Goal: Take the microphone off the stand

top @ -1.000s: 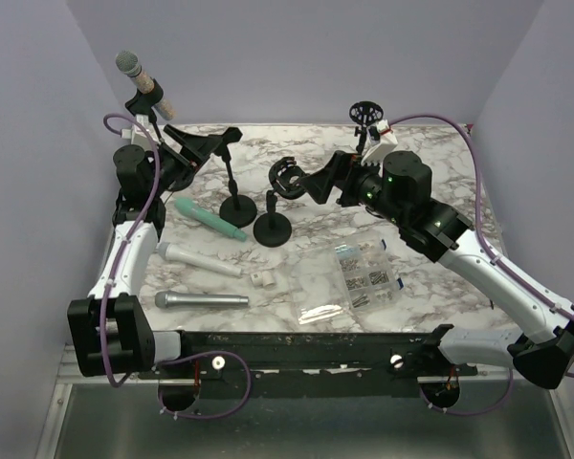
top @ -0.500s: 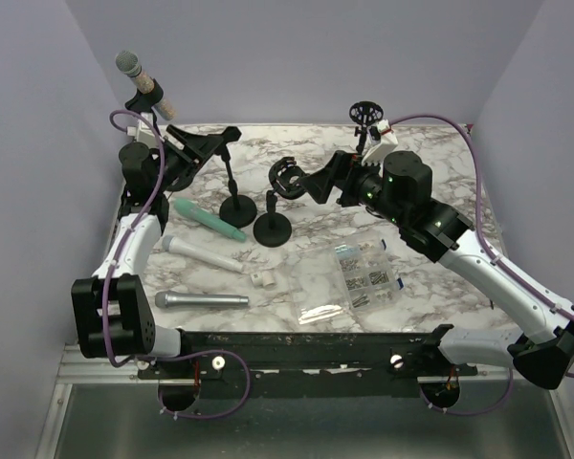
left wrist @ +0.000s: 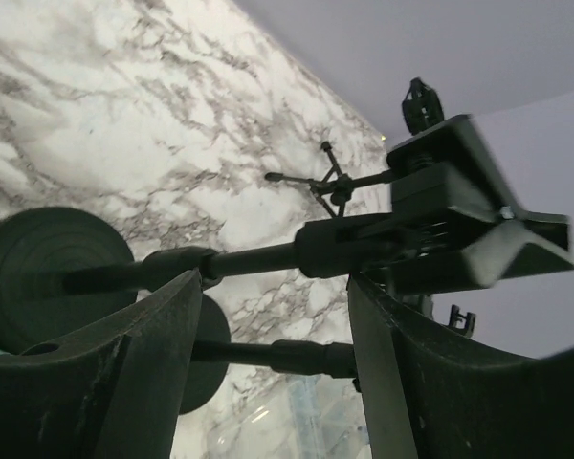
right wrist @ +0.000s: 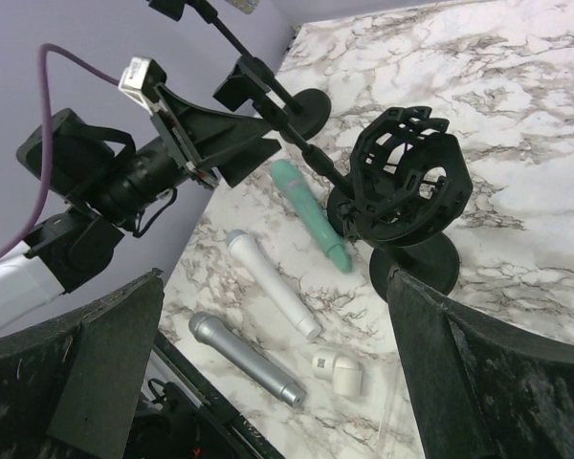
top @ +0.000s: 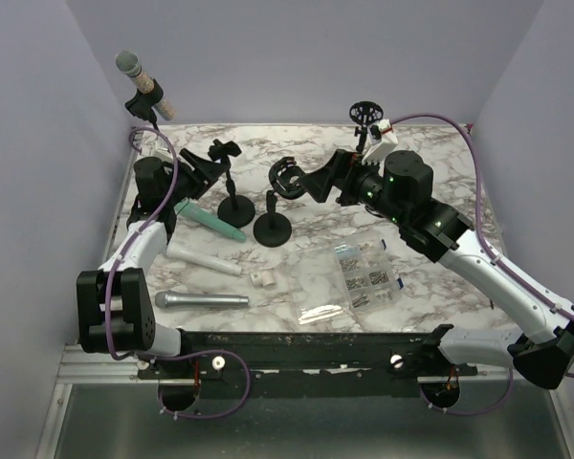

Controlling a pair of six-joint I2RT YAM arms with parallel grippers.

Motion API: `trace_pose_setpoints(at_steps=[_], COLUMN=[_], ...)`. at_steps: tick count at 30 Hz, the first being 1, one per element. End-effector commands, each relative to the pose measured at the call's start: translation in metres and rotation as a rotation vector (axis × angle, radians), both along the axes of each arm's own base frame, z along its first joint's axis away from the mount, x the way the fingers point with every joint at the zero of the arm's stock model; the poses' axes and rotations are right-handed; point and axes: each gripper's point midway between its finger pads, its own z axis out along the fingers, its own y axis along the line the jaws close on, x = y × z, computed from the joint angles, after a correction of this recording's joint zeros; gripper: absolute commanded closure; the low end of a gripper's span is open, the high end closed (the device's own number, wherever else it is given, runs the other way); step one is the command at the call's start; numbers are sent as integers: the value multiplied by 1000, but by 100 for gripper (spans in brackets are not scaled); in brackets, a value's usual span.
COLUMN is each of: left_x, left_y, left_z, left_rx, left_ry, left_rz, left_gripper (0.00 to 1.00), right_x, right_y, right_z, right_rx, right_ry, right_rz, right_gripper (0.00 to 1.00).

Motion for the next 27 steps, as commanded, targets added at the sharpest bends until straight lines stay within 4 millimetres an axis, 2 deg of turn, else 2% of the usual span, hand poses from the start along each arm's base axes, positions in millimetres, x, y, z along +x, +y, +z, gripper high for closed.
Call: trace_pose_setpoints(at_steps=[1,5,7,10,12,15,18,22,27], left_x=[-1,-2,-8,-20,-28,-31,-24,-3,14], left_y=[9,9,4,-2,-2,5,10,20,18], left_z=[-19,-13,3,31,48,67,81,87,74], left_rx=[75,81,90,94,105,89,45,36,33], left_ry=[63,59,-11,-96,-133,-155,-151,-114,-73], left_rz=[37,35,3,-30,-31,5,36,97,82], left_gripper=[38,37,33,18,12,7,6,5,7], right_x=[-2,-3,-3,-3,-3,-4,-4,-5,-5], right_y=[4,5,4,3,2,4,4,4,1], right_z=[2,2,3,2,2,3,3,5,8], right_rx=[16,19,19,15,14,17,21,28,28], right_ry=[-1,-1,-4,-6,-6,-6,-5,-7,-12], right_rz=[19,24,24,17,15,22,25,26,16], right_gripper=[0,0,0,0,0,0,0,0,0])
